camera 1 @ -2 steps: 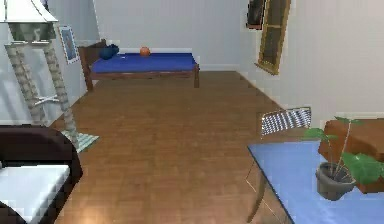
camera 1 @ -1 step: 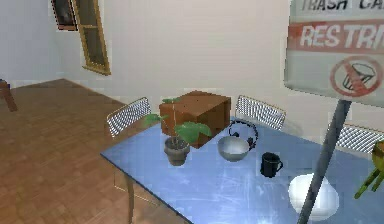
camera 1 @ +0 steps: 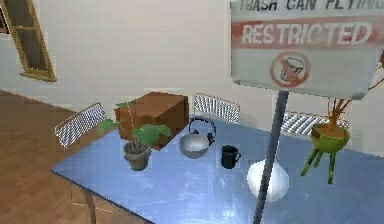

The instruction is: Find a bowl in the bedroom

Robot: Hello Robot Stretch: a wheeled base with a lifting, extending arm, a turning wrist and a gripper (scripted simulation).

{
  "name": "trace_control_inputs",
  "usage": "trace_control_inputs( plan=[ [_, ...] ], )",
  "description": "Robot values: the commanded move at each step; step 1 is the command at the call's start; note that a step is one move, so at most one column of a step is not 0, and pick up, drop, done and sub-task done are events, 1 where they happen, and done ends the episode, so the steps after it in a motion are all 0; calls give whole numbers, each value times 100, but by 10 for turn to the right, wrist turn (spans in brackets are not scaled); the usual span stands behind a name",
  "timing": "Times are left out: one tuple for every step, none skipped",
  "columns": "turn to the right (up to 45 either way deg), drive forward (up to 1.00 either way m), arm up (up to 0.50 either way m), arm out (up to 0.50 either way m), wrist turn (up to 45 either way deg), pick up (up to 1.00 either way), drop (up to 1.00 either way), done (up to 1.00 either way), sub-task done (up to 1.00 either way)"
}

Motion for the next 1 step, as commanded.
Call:
trace_control_inputs(
  plan=[
    [0, 0, 0, 0, 0, 0, 0, 100, 0]
  ],
)
